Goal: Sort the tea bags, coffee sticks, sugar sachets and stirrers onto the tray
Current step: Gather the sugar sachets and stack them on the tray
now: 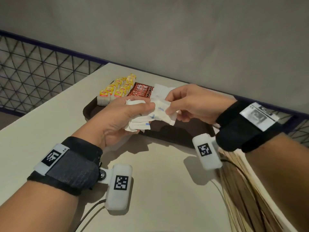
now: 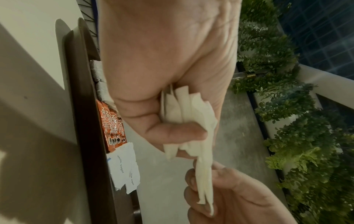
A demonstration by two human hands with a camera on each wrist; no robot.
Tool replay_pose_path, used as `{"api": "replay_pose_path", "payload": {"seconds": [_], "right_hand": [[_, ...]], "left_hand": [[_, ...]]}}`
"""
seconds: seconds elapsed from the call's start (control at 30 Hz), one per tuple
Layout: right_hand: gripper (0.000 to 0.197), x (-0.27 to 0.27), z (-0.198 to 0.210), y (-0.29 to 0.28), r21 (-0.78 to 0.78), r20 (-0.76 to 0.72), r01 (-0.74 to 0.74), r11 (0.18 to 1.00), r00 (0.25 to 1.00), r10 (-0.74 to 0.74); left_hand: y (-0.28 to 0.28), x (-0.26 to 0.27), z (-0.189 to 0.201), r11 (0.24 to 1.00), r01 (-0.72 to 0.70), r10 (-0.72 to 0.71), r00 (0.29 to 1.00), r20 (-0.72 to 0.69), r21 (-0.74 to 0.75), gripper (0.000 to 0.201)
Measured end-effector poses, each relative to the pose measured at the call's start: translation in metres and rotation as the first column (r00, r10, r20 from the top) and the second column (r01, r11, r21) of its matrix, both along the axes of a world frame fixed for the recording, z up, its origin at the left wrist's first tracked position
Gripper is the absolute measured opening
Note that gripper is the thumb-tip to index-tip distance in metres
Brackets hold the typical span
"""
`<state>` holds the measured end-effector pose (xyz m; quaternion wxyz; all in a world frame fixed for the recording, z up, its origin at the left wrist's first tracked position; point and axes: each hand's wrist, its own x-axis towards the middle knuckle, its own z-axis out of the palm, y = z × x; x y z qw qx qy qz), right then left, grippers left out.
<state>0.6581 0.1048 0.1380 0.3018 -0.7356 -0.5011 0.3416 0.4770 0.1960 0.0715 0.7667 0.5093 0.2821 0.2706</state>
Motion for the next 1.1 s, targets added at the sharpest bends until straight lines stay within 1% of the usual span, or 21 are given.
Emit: {"api": "replay_pose_path", "payload": {"seconds": [0.07, 0.1, 0.17, 0.2, 0.23, 0.3, 0.37, 0.47, 0.53, 0.6, 0.7, 0.77, 0.87, 0.97, 1.03, 1.1], "right_hand": [[0.009, 0.021, 0.013, 0.012, -0.007, 0.071, 0.017, 1.000, 0.997, -0.017], [0.010, 0.034, 0.018, 0.019, 0.004, 0.143, 0.059, 0.998, 0.988, -0.059], [0.012, 0.062, 0.019, 0.035, 0.006, 0.324, 0.150, 0.989, 0.935, -0.144], [0.015, 0.075, 0.016, 0.043, -0.019, 0.393, 0.188, 0.982, 0.905, -0.166], [0.018, 0.088, 0.010, 0.051, -0.065, 0.444, 0.219, 0.974, 0.880, -0.168], [0.022, 0.105, -0.007, 0.063, -0.177, 0.503, 0.249, 0.952, 0.855, -0.130], [0.021, 0.111, -0.023, 0.075, -0.239, 0.512, 0.253, 0.938, 0.853, -0.100], [0.016, 0.113, -0.038, 0.094, -0.264, 0.501, 0.250, 0.931, 0.861, -0.089], [0.012, 0.116, -0.044, 0.105, -0.234, 0.517, 0.288, 0.929, 0.846, -0.132], [0.013, 0.120, -0.049, 0.112, -0.201, 0.509, 0.318, 0.927, 0.842, -0.178], [0.011, 0.120, -0.056, 0.119, -0.229, 0.439, 0.321, 0.919, 0.877, -0.197], [0.021, 0.121, -0.058, 0.121, -0.228, 0.432, 0.326, 0.917, 0.878, -0.205], [0.043, 0.121, -0.059, 0.123, -0.200, 0.473, 0.363, 0.910, 0.849, -0.235], [0.065, 0.119, -0.059, 0.122, -0.201, 0.513, 0.382, 0.902, 0.826, -0.235], [0.071, 0.117, -0.059, 0.122, -0.206, 0.525, 0.370, 0.906, 0.823, -0.217], [0.072, 0.117, -0.061, 0.123, -0.215, 0.551, 0.354, 0.910, 0.813, -0.187]], "left_hand": [[0.002, 0.002, -0.002, 0.997, -0.056, 0.055, 0.998, -0.029, -0.044, 0.019], [0.005, 0.002, -0.003, 0.993, -0.089, 0.086, 0.995, -0.039, -0.081, 0.016], [0.011, 0.002, -0.006, 0.971, -0.153, 0.149, 0.988, -0.035, -0.185, 0.017], [0.015, 0.002, -0.007, 0.955, -0.180, 0.179, 0.984, -0.025, -0.238, 0.020], [0.018, 0.002, -0.008, 0.938, -0.200, 0.207, 0.978, -0.007, -0.283, 0.022], [0.022, 0.001, -0.009, 0.911, -0.218, 0.243, 0.970, 0.028, -0.349, 0.024], [0.024, 0.000, -0.009, 0.896, -0.206, 0.249, 0.967, 0.061, -0.393, 0.027], [0.022, -0.001, -0.005, 0.897, -0.150, 0.204, 0.975, 0.090, -0.415, 0.027], [0.020, 0.000, -0.003, 0.905, -0.114, 0.165, 0.982, 0.091, -0.411, 0.025], [0.018, 0.000, -0.004, 0.907, -0.102, 0.151, 0.985, 0.088, -0.409, 0.026], [0.018, 0.001, -0.005, 0.900, -0.135, 0.176, 0.982, 0.064, -0.413, 0.027], [0.019, 0.002, -0.005, 0.896, -0.163, 0.201, 0.978, 0.050, -0.412, 0.028], [0.018, 0.004, -0.005, 0.901, -0.178, 0.218, 0.974, 0.058, -0.396, 0.024], [0.016, 0.005, -0.004, 0.911, -0.170, 0.212, 0.975, 0.071, -0.377, 0.026], [0.014, 0.005, -0.003, 0.914, -0.170, 0.211, 0.975, 0.073, -0.369, 0.025], [0.013, 0.006, -0.002, 0.913, -0.171, 0.212, 0.975, 0.072, -0.370, 0.024]]}}
